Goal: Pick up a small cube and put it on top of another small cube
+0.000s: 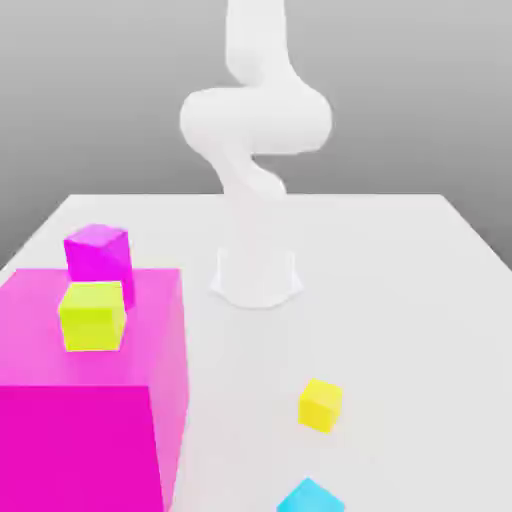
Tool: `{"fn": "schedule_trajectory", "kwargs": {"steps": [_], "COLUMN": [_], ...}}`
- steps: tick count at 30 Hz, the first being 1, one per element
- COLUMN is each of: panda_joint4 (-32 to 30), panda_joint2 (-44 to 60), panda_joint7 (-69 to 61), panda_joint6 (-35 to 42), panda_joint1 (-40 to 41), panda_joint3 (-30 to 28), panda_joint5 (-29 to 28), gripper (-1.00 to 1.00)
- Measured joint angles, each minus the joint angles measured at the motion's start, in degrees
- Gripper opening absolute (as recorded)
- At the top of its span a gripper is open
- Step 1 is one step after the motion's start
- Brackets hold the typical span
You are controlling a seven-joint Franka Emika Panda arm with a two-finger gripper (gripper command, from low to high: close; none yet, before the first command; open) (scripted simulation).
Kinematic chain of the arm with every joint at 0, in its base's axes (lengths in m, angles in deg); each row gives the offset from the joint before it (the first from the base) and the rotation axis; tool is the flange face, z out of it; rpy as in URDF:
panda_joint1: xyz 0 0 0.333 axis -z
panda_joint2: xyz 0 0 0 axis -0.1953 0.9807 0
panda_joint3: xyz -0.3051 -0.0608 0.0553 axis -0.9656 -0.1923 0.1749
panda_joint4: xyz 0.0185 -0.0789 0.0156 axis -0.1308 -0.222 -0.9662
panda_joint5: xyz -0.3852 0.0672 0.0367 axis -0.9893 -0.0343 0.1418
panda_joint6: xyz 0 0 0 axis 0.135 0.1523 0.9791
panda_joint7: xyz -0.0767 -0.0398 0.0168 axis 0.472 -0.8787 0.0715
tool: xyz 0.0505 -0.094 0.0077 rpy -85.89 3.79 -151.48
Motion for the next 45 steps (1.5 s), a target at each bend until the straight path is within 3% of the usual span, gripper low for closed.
{"fn": "schedule_trajectory", "kwargs": {"steps": [9, 18, 28, 33, 34, 40, 45], "panda_joint4": [-0.1, -0.2, -0.6, 1.0, 1.2, 1.3, -0.3], "panda_joint2": [19.1, 37.8, 57.6, 67.8, 69.1, 69.8, 61.9], "panda_joint7": [-15.1, -29.6, -40.1, -42.2, -42.4, -42.5, -41.1], "panda_joint6": [-5.5, -10.9, -17.6, -24.6, -25.7, -26.1, -19.9], "panda_joint1": [-7.1, -10.4, -11.2, -10.4, -10.1, -10.0, -10.7], "panda_joint3": [-4.9, -5.9, -5.1, -3.8, -3.5, -3.3, -4.4], "panda_joint5": [4.6, 8.6, 5.1, 5.6, 5.8, 5.9, 3.8], "gripper": [0.00, 0.00, 0.00, 0.00, -1.00, -1.00, -1.00]}}
